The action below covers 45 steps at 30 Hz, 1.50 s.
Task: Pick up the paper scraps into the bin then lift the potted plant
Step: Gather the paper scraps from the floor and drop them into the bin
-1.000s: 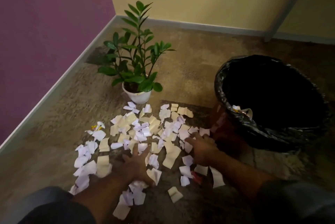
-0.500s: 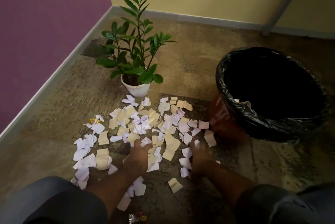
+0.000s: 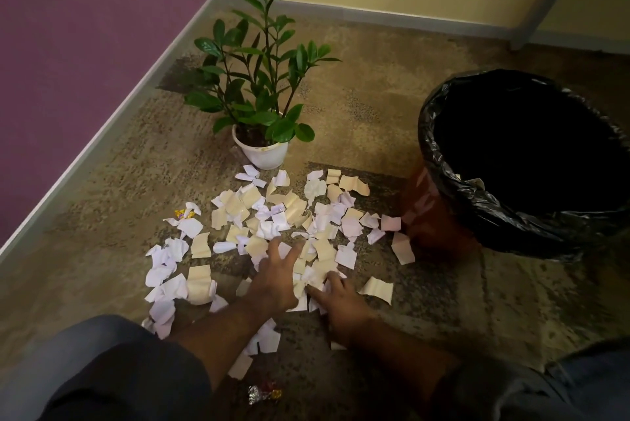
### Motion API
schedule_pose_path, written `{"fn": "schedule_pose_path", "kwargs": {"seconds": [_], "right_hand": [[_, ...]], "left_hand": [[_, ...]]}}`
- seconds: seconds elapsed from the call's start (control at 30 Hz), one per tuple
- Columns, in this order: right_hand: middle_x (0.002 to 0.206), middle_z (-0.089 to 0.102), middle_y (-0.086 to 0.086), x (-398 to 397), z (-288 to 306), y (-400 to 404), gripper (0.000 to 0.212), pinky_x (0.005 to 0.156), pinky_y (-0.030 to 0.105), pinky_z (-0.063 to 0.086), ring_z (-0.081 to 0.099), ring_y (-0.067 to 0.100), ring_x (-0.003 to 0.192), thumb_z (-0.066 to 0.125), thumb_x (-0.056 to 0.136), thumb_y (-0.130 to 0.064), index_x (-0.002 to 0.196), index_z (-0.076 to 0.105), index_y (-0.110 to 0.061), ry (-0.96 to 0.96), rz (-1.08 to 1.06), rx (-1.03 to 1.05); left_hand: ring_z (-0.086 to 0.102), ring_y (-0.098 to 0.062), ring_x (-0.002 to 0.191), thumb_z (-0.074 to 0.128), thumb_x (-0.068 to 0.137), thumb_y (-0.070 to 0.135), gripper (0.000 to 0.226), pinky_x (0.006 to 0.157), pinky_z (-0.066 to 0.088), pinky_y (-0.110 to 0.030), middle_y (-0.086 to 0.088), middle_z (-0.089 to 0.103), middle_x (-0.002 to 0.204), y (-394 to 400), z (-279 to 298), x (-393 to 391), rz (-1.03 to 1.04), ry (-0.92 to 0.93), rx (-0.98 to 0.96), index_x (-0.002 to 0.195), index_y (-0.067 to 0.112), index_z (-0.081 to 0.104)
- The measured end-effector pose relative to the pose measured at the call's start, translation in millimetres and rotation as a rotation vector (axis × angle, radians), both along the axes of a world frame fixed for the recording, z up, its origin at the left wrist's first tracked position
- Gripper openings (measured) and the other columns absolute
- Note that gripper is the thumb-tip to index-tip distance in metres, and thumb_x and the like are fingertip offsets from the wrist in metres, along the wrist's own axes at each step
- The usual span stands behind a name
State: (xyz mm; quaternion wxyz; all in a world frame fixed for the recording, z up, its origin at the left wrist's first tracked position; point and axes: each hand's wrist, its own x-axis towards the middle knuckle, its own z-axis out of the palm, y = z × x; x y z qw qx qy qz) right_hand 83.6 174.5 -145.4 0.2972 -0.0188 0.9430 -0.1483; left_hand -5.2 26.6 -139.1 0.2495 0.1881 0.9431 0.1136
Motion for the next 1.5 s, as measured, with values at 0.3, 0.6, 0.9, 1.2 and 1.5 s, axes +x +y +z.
{"fn": "schedule_pose_path", "kwargs": {"seconds": [0.3, 0.6, 0.9, 1.2, 1.5], "right_hand": [[0.133, 0.043, 0.013, -1, -5, -3, 0.033, 0.093, 0.04, 0.048, 0.049, 0.036, 0.117, 0.054, 0.093, -0.013, 0.125, 0.058, -0.018, 0.028, 0.045, -0.088], [0.121, 0.054, 0.017, -14, 2, 8, 0.03, 0.093, 0.031, 0.046, 0.055, 0.032, 0.111, 0.05, 0.095, -0.019, 0.121, 0.06, -0.009, 0.084, -0.116, -0.183], [0.1, 0.056, 0.008, -55, 66, 20, 0.025, 0.063, 0.017, 0.034, 0.056, 0.023, 0.088, 0.062, 0.079, -0.003, 0.1, 0.068, -0.014, 0.274, -0.407, -0.33], [0.093, 0.069, 0.005, -89, 202, 65, 0.016, 0.069, 0.016, 0.039, 0.062, 0.017, 0.086, 0.069, 0.074, -0.004, 0.088, 0.071, -0.012, 0.64, -0.471, -0.43], [0.072, 0.066, -0.013, -81, 293, 158, 0.018, 0.053, 0.004, 0.038, 0.058, -0.008, 0.063, 0.075, 0.072, -0.013, 0.081, 0.066, -0.026, 1.054, -0.824, -0.471]], "left_hand": [[0.035, -0.042, 0.129, 0.083, 0.07, 0.026, 0.089, 0.105, 0.042, -0.047, -0.008, 0.008, 0.158, 6, -11, 1, -0.203, 0.0, -0.126, 0.143, 0.04, 0.034], [0.056, -0.028, 0.11, 0.066, 0.08, 0.004, 0.04, 0.093, 0.047, -0.03, -0.011, 0.052, 0.125, 2, -6, -7, -0.116, -0.079, 0.071, 0.118, 0.016, 0.066], [0.06, -0.027, 0.112, 0.073, 0.077, 0.016, 0.036, 0.086, 0.04, -0.021, -0.01, 0.066, 0.12, 24, 34, -31, 0.258, 0.003, 0.346, 0.113, 0.009, 0.07], [0.068, -0.011, 0.077, 0.077, 0.076, 0.033, 0.009, 0.067, 0.054, -0.034, 0.01, 0.072, 0.078, 85, 162, -50, 0.443, 0.01, 0.932, 0.076, 0.036, 0.068], [0.07, -0.017, 0.083, 0.079, 0.075, 0.022, 0.023, 0.074, 0.059, -0.046, 0.003, 0.073, 0.088, 196, 269, -55, 0.22, 0.021, 1.173, 0.095, 0.028, 0.07]]}}
